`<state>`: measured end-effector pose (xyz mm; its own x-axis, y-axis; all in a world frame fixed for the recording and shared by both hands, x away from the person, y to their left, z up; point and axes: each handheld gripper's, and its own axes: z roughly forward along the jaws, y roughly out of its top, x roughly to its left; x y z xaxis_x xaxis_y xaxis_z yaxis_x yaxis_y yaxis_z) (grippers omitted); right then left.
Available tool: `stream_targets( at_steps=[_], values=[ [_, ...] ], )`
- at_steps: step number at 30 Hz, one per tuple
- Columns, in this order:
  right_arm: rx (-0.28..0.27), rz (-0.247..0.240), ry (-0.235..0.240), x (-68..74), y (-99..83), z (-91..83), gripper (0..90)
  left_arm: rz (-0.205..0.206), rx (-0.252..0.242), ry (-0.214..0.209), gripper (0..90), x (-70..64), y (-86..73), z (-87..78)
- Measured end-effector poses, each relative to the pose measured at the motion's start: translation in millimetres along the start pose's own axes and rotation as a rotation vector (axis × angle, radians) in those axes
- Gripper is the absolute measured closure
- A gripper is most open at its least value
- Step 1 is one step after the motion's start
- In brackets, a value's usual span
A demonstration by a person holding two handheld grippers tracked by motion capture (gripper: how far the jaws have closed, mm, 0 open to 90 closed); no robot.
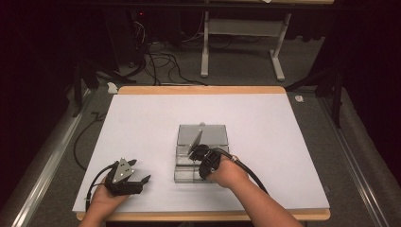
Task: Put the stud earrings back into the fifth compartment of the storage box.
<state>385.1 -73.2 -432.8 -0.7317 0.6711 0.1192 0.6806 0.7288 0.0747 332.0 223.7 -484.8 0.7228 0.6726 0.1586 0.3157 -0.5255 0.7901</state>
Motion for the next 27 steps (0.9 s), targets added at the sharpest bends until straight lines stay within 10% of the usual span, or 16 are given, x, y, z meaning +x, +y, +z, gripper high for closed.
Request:
stream_targets(
  at_steps=[14,27],
  values=[
    [-0.036,0.01,-0.01,0.7,-1.4,-23.7,83.1,0.0,-0.003,-0.001,21.9,0.0,-0.1,-0.5],
    [-0.056,0.071,-0.056,-25.9,-45.4,-59.1,82.4,-0.001,-0.003,0.0,21.9,0.0,-0.2,-0.2]
  ],
)
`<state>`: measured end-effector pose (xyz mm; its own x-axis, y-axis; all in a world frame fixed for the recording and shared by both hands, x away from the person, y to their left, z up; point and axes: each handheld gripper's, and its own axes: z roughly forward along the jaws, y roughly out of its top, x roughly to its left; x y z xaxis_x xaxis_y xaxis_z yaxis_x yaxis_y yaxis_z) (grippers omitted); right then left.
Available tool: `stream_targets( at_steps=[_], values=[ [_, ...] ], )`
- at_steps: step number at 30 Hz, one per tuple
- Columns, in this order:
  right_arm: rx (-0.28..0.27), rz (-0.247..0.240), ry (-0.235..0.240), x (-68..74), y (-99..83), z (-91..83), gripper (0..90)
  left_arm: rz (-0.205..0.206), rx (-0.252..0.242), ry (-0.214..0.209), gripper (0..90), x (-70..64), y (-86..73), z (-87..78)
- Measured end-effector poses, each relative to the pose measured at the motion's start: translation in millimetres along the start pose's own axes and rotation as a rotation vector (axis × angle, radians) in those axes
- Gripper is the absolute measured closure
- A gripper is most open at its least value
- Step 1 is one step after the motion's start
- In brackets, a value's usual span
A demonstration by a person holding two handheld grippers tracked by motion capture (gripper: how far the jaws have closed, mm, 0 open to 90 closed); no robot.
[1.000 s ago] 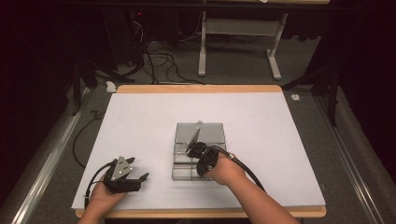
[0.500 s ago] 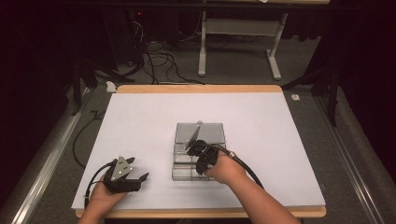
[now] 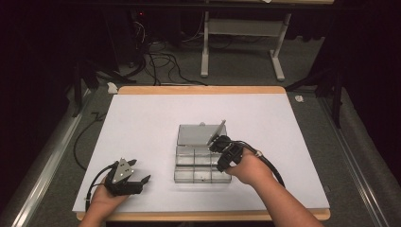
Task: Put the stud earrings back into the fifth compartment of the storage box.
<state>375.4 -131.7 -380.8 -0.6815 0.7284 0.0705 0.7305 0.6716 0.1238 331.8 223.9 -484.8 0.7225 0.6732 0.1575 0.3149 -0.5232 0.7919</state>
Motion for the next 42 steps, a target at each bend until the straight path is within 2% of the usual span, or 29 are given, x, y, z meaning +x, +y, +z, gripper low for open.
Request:
stream_targets(
  at_steps=[2,6,8,9,11,19,20,21,25,26,28,33,37,39,41,42],
  values=[
    [0.003,0.04,0.0,-2.7,-5.7,-3.5,82.4,0.001,0.002,0.001,21.9,0.2,0.0,-0.2],
    [-0.008,0.067,-0.003,-11.8,-19.2,-8.9,82.4,0.001,0.002,0.001,21.9,0.0,0.0,-0.3],
    [-0.014,0.057,-0.011,-17.3,-25.3,-10.5,82.4,0.001,0.001,0.002,21.9,-0.1,-0.1,-0.3],
    [-0.01,0.085,-0.011,-17.8,-28.4,-11.2,82.4,0.001,0.001,0.002,21.9,-0.1,-0.1,-0.3],
    [-0.015,0.082,-0.013,-22.9,-33.8,-11.4,82.2,0.001,0.001,0.003,21.9,-0.1,-0.1,-0.4],
    [-0.012,0.129,-0.022,-39.3,-49.7,-5.9,81.5,-0.001,-0.004,0.003,21.9,-0.2,-0.3,-0.7],
    [-0.008,0.146,-0.024,-40.1,-51.2,-5.0,81.5,-0.001,-0.004,0.002,21.9,0.0,-0.3,-0.9],
    [-0.01,0.141,-0.027,-42.3,-52.4,-3.7,81.3,-0.004,-0.007,0.004,21.8,0.1,-0.4,-1.0],
    [-0.007,0.159,-0.029,-50.0,-57.6,1.4,81.3,-0.027,-0.02,0.003,21.6,2.4,-1.0,-2.4],
    [0.002,0.181,-0.032,-50.8,-58.7,2.7,81.2,-0.034,-0.023,0.0,21.6,3.4,-1.2,-2.9],
    [-0.001,0.174,-0.03,-55.8,-61.1,6.3,81.2,-0.055,-0.035,-0.004,21.5,5.3,-1.6,-3.7],
    [0.009,0.204,-0.026,-62.4,-65.7,12.2,81.0,-0.08,-0.065,0.001,20.7,8.3,-1.4,-6.3],
    [0.013,0.22,-0.026,-67.1,-69.4,18.1,80.7,-0.1,-0.083,-0.012,21.7,10.9,-0.8,-7.4],
    [0.011,0.218,-0.025,-68.4,-70.1,19.6,80.6,-0.112,-0.093,-0.038,21.3,13.1,-1.0,-6.9],
    [0.016,0.24,-0.02,-69.5,-70.9,21.9,80.6,-0.119,-0.103,-0.049,19.9,14.1,-1.2,-6.8],
    [0.015,0.23,-0.021,-71.2,-71.2,23.6,80.6,-0.127,-0.104,-0.046,19.9,14.8,-1.2,-7.2]
  ],
)
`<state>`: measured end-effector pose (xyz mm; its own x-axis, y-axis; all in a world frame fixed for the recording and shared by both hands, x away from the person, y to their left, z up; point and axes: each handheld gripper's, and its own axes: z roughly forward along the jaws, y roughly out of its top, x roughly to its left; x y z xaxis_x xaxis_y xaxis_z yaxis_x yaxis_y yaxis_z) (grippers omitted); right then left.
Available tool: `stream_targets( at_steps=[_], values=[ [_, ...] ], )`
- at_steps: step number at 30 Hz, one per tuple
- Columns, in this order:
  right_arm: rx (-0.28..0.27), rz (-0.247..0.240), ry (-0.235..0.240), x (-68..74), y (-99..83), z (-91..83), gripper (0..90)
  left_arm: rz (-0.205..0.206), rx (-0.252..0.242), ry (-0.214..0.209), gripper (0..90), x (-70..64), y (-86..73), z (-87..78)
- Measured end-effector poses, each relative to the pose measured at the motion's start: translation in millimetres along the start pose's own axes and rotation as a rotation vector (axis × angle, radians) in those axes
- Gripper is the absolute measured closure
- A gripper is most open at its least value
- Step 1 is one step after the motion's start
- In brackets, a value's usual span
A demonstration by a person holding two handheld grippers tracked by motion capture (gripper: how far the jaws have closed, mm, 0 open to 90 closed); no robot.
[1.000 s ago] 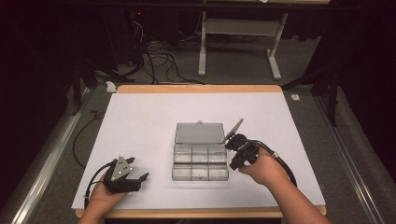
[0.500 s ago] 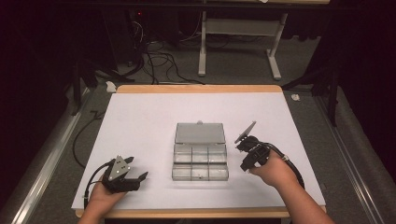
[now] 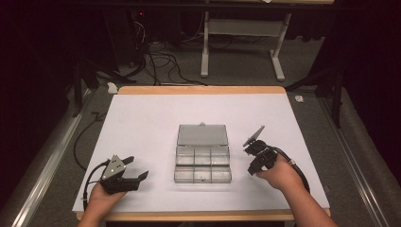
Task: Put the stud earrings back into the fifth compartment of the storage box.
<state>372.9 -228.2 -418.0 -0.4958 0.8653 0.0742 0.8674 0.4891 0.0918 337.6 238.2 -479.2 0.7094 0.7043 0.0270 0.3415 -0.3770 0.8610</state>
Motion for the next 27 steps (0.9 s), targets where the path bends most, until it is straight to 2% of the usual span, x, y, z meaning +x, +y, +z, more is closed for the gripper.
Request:
stream_targets(
  at_steps=[5,8,9,14,18,25,26,27],
  values=[
    [0.015,0.016,0.004,-3.6,0.2,9.4,80.6,-0.029,-0.032,0.019,18.0,1.1,0.3,-2.0],
    [0.021,0.018,0.004,-4.1,-0.6,13.1,80.6,-0.032,-0.052,0.033,17.4,0.6,1.6,-2.1],
    [0.024,0.0,-0.001,-4.6,-0.7,13.8,80.6,-0.031,-0.044,0.035,17.1,0.3,2.2,-2.1],
    [0.032,0.016,0.005,-5.9,-3.1,18.5,81.3,-0.035,-0.028,0.057,14.9,-2.5,2.2,0.3],
    [0.033,0.021,-0.01,-4.1,-3.2,18.9,83.2,-0.03,-0.014,0.046,13.1,-3.7,3.4,-0.1],
    [0.056,0.013,-0.031,-2.7,0.6,19.3,86.6,-0.057,-0.04,0.039,12.2,0.0,3.3,-1.9],
    [0.066,0.03,-0.03,-1.5,0.9,18.8,86.6,-0.058,-0.041,0.036,12.3,0.5,3.3,-1.9],
    [0.059,0.007,-0.028,-3.6,1.3,18.9,86.6,-0.058,-0.042,0.035,12.1,0.8,3.1,-1.5]
  ],
)
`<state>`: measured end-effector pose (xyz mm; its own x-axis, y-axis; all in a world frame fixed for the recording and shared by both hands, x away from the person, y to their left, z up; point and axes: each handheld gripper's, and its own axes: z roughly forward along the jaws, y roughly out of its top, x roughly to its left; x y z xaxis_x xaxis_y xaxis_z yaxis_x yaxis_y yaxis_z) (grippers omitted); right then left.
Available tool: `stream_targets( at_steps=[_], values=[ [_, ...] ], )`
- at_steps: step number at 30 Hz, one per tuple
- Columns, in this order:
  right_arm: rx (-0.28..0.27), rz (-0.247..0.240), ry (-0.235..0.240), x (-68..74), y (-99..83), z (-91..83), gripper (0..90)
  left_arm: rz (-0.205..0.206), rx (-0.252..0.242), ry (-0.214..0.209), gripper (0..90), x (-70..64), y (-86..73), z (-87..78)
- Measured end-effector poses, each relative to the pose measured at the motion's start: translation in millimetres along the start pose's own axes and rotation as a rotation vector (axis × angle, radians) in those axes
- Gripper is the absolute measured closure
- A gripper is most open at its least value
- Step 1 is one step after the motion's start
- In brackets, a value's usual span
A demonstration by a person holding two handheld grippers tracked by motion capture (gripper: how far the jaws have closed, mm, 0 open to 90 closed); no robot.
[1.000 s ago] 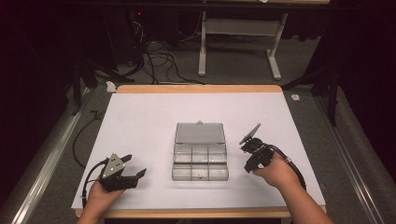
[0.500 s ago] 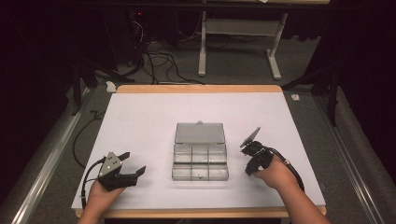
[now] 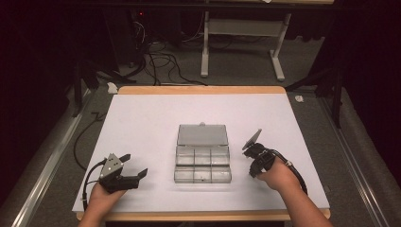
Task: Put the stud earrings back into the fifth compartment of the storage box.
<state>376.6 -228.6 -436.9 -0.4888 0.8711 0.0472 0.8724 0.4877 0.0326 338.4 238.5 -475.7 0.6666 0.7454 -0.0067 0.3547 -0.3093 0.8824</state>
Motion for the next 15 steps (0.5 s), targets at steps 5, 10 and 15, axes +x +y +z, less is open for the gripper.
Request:
stream_targets(
  at_steps=[5,10,15],
  values=[
    [-0.013,-0.001,0.007,4.8,1.1,-2.8,86.6,0.01,-0.011,0.02,10.8,-2.1,-1.5,2.3],
    [-0.026,-0.02,0.008,10.7,2.2,-9.4,86.5,0.014,0.015,0.017,11.0,-2.9,-1.9,3.7],
    [-0.041,-0.037,0.015,14.3,3.6,-17.4,86.4,0.016,0.036,0.016,10.5,-2.5,-2.2,5.4]
  ],
)
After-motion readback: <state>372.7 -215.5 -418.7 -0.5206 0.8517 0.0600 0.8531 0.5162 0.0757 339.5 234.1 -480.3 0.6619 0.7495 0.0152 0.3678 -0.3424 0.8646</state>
